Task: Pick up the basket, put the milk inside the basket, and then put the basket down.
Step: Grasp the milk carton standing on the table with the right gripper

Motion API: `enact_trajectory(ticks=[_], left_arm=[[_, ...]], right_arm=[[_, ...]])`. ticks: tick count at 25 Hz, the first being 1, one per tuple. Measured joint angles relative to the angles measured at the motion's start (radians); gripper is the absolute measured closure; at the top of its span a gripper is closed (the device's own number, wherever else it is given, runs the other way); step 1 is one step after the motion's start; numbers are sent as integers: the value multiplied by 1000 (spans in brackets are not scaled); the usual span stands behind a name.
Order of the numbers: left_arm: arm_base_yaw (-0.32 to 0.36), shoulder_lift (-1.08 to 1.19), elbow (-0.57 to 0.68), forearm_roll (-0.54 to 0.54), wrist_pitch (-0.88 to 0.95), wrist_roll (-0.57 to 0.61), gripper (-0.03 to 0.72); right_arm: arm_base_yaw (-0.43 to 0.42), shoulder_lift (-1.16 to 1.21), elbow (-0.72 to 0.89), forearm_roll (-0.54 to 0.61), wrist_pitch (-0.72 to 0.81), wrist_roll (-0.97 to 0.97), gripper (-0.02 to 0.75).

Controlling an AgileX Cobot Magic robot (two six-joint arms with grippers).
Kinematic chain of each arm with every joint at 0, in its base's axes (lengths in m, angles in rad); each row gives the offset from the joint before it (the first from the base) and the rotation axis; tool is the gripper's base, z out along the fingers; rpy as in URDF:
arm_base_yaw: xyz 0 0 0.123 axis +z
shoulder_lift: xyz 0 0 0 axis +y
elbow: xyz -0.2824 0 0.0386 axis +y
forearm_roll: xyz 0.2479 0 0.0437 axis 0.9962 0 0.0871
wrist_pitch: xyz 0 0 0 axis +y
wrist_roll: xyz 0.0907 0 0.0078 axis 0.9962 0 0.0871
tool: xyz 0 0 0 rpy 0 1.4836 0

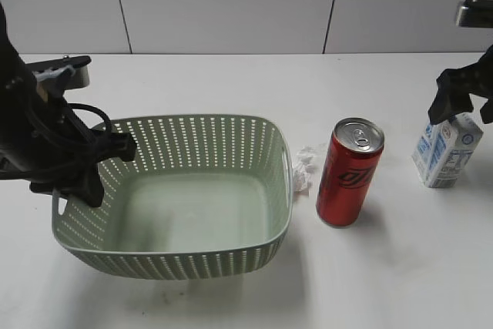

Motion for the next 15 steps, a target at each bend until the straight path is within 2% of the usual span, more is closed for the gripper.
enact_trajectory(ticks=[10, 15], left_arm=[[0, 0, 0, -3, 1, 0, 684], [0, 0, 0, -4, 1, 0, 684]], right_arm=[[0, 163, -7, 0, -84, -1, 90], [0, 182, -8, 1, -92, -1, 172]])
